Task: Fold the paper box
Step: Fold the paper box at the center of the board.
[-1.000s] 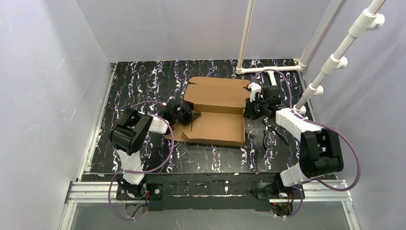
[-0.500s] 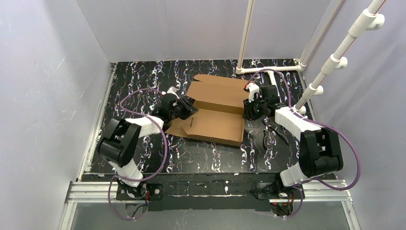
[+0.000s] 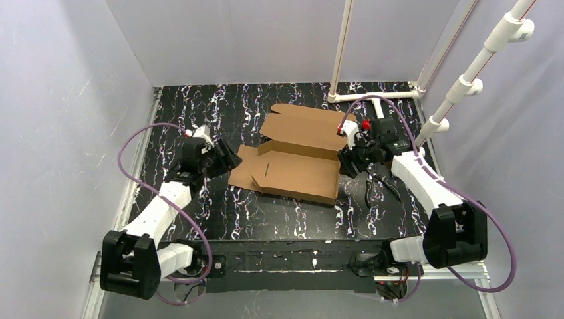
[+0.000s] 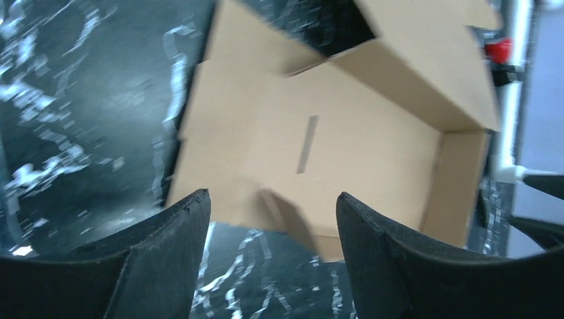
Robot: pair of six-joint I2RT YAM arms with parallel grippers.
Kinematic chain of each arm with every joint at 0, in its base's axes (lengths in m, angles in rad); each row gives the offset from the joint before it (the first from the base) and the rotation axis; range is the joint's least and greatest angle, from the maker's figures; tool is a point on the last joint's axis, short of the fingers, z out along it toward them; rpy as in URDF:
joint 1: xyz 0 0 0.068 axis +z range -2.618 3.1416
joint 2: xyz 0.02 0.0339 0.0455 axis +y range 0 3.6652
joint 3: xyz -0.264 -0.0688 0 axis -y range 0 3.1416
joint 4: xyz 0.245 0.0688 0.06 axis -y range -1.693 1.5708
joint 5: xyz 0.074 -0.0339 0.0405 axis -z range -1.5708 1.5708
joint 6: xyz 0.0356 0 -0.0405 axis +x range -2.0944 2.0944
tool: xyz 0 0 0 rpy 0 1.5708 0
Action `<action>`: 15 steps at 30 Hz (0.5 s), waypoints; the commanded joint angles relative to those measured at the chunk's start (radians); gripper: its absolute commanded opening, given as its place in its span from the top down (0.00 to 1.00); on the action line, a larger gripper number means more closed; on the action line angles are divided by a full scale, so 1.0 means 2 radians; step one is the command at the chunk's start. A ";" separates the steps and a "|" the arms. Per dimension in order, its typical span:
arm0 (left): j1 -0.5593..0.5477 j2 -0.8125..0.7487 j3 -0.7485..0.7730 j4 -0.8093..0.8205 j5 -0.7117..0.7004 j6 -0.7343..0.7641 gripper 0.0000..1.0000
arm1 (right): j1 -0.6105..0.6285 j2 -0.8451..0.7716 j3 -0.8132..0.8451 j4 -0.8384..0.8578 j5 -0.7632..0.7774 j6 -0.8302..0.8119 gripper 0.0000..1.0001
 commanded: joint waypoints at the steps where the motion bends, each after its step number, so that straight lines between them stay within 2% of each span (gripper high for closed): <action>1: 0.048 0.010 -0.028 -0.062 0.013 0.028 0.31 | -0.001 -0.002 0.051 -0.119 -0.109 -0.148 0.23; 4: 0.085 0.037 -0.027 -0.039 0.034 0.036 0.27 | 0.033 0.018 0.064 -0.181 -0.157 -0.236 0.05; 5: 0.093 0.051 -0.024 -0.030 0.044 0.039 0.26 | 0.057 0.025 0.066 -0.191 -0.153 -0.253 0.02; 7: 0.111 0.083 -0.015 -0.005 0.078 0.045 0.23 | 0.104 0.041 0.066 -0.187 -0.134 -0.265 0.02; 10: 0.112 0.126 0.005 0.013 0.116 0.061 0.10 | 0.156 0.068 0.072 -0.163 -0.119 -0.261 0.02; 15: 0.112 0.169 0.037 -0.016 0.139 0.092 0.12 | 0.206 0.113 0.107 -0.140 -0.083 -0.259 0.02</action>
